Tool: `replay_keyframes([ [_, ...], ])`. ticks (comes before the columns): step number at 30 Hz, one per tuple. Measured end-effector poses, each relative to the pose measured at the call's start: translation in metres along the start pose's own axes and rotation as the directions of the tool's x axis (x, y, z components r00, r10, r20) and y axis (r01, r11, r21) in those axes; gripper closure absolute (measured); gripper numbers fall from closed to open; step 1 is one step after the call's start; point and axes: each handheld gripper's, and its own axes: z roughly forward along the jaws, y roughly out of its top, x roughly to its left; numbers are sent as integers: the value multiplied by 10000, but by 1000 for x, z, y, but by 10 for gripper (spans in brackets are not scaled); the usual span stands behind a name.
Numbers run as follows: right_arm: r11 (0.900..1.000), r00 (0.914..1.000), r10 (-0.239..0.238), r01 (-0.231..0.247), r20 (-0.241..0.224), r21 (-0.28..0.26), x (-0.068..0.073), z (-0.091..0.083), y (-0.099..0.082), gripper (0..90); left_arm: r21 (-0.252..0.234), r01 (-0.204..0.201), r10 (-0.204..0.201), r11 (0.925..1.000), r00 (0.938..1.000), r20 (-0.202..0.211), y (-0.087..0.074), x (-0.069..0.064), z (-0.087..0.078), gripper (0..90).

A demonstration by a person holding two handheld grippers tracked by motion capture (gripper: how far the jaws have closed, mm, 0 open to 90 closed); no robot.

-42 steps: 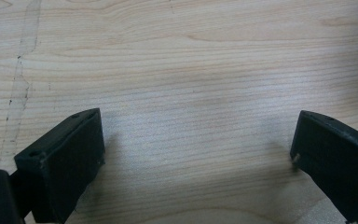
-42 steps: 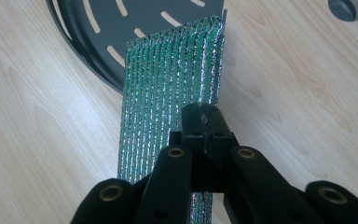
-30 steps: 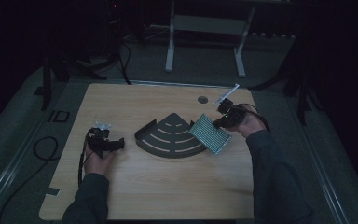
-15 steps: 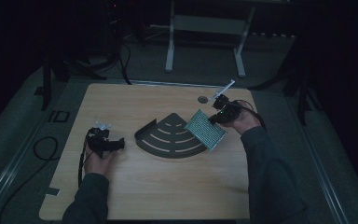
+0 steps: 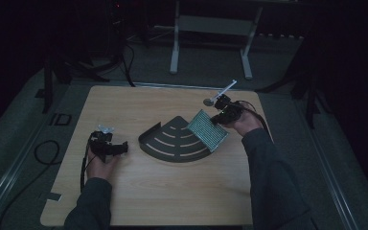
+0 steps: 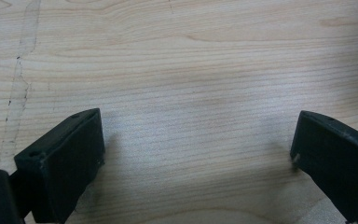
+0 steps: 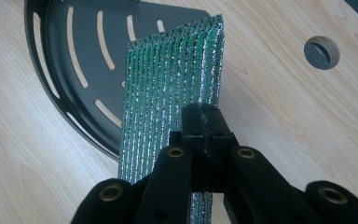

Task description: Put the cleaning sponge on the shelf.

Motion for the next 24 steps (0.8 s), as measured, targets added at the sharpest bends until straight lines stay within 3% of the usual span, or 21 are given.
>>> replay_keyframes([
  [24,9998,9999,139,-139,55,-130,4,19,15,898,-8,-8,8,10000,10000,3,0,0,0,30],
])
